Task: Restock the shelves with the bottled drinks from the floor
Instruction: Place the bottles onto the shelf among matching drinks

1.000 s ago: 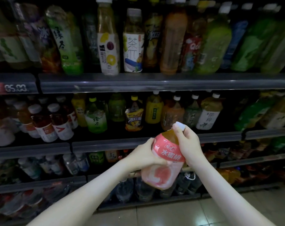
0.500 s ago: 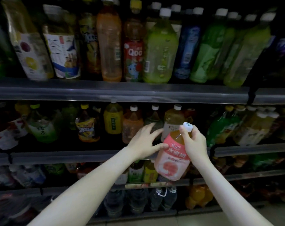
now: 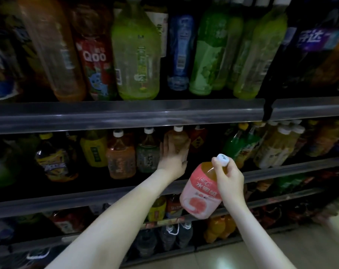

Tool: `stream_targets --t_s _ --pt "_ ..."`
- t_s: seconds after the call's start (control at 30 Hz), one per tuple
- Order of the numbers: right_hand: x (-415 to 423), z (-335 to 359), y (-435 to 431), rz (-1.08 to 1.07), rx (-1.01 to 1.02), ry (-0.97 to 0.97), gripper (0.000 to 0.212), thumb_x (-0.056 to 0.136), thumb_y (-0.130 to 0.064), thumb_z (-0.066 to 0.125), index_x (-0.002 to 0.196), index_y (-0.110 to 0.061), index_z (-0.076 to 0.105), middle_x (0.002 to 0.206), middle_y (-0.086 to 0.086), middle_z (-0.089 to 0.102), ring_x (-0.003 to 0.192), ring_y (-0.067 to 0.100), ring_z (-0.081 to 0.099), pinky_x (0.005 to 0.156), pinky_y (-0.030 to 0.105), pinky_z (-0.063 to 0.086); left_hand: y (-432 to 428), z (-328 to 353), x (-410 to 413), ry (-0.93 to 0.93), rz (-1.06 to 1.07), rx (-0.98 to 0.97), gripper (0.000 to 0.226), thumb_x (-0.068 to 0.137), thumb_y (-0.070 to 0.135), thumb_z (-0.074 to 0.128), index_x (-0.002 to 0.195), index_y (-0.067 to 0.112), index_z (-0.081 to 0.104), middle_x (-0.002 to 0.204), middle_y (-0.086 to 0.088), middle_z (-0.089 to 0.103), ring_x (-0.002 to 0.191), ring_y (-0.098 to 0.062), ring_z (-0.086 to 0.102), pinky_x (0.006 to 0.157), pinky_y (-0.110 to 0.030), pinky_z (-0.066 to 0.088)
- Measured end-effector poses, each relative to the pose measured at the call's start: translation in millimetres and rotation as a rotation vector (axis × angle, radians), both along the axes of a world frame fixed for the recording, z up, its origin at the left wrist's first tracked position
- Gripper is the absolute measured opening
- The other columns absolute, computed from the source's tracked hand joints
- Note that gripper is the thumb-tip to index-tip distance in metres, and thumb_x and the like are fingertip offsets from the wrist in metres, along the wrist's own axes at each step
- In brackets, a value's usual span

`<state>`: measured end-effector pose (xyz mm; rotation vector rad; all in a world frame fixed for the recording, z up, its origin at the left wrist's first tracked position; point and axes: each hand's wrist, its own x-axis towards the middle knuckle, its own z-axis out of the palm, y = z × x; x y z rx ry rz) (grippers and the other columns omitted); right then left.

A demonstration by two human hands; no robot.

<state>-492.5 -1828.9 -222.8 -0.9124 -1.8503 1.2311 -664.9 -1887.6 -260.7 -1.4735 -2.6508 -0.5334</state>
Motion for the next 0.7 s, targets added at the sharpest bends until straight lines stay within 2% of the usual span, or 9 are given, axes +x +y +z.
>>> stream_targets --t_s 0.1,0.2,0.27,0.33,0.43,0.5,0.57,0.63,0.7 --pt "9 -3 6 -0.021 -0.01 -0.002 0.017 0.095 -0.04 0.053 0.1 -0.026 0.059 0.091 -0.006 0.065 0.083 0.004 0.061 0.068 0.02 0.045 3 -4 3 0.038 0.033 0.04 0.067 0.09 0.032 0.053 0.149 0.037 0.022 0.151 -0.025 -0.002 0.139 -0.049 -0.01 0.115 -0.061 0.001" --pt "15 -5 9 -0.041 -0.007 0.0 0.015 0.095 -0.039 0.053 0.101 -0.027 0.058 0.09 -0.007 0.063 0.081 0.002 0.058 0.064 0.016 0.042 1 -3 10 0.09 0.039 0.145 0.051 0.087 0.029 0.057 0.136 0.028 0.043 0.139 -0.03 0.024 0.133 -0.057 0.012 0.106 -0.071 0.019" --pt "16 -6 10 -0.062 -0.008 0.015 0.017 0.096 -0.039 0.052 0.1 -0.025 0.059 0.088 -0.006 0.063 0.081 0.004 0.059 0.064 0.018 0.042 -3 -8 15 0.156 0.048 0.237 0.044 0.083 0.028 0.064 0.121 0.015 0.046 0.124 -0.027 0.035 0.126 -0.061 0.03 0.098 -0.076 0.029" --pt "17 -7 10 -0.074 -0.008 0.03 0.018 0.096 -0.04 0.052 0.099 -0.023 0.059 0.087 -0.004 0.063 0.079 0.006 0.059 0.063 0.02 0.043 -7 -14 18 0.198 0.05 0.309 0.045 0.079 0.029 0.068 0.108 0.008 0.041 0.111 -0.019 0.034 0.119 -0.063 0.041 0.092 -0.077 0.033" --pt "15 -6 10 -0.075 0.01 0.034 0.018 0.096 -0.039 0.052 0.097 -0.023 0.058 0.086 -0.005 0.062 0.078 0.004 0.058 0.062 0.019 0.042 -14 -15 25 0.096 0.057 0.424 0.059 0.073 0.022 0.079 0.109 0.009 0.034 0.106 -0.013 0.031 0.104 -0.062 0.052 0.076 -0.071 0.048" --pt "13 -6 9 -0.071 0.022 0.036 0.017 0.096 -0.039 0.052 0.095 -0.023 0.058 0.085 -0.005 0.062 0.078 0.005 0.059 0.063 0.021 0.043 -18 -6 31 -0.014 0.082 0.499 0.064 0.073 0.022 0.08 0.114 0.009 0.033 0.106 -0.016 0.035 0.084 -0.049 0.057 0.058 -0.055 0.055" --pt "11 -8 8 -0.063 0.025 0.041 0.015 0.096 -0.038 0.052 0.094 -0.024 0.057 0.085 -0.005 0.062 0.078 0.005 0.059 0.065 0.022 0.044 -21 2 36 -0.024 0.111 0.481 0.059 0.079 0.033 0.071 0.12 0.007 0.038 0.098 -0.024 0.046 0.075 -0.04 0.055 0.05 -0.041 0.053" --pt "10 -9 6 -0.046 0.026 0.04 0.015 0.096 -0.038 0.052 0.093 -0.024 0.057 0.085 -0.006 0.062 0.077 0.003 0.058 0.065 0.02 0.043 -23 10 34 0.002 0.153 0.425 0.053 0.083 0.039 0.066 0.121 0.006 0.048 0.091 -0.022 0.048 0.073 -0.037 0.053 0.053 -0.038 0.048" --pt "7 -10 4 -0.028 0.034 0.031 0.016 0.096 -0.037 0.052 0.097 -0.022 0.058 0.087 -0.007 0.061 0.078 0.001 0.057 0.064 0.015 0.042 -26 12 30 0.01 0.16 0.43 0.043 0.084 0.039 0.067 0.112 0.007 0.06 0.089 -0.019 0.047 0.077 -0.038 0.052 0.064 -0.041 0.048"
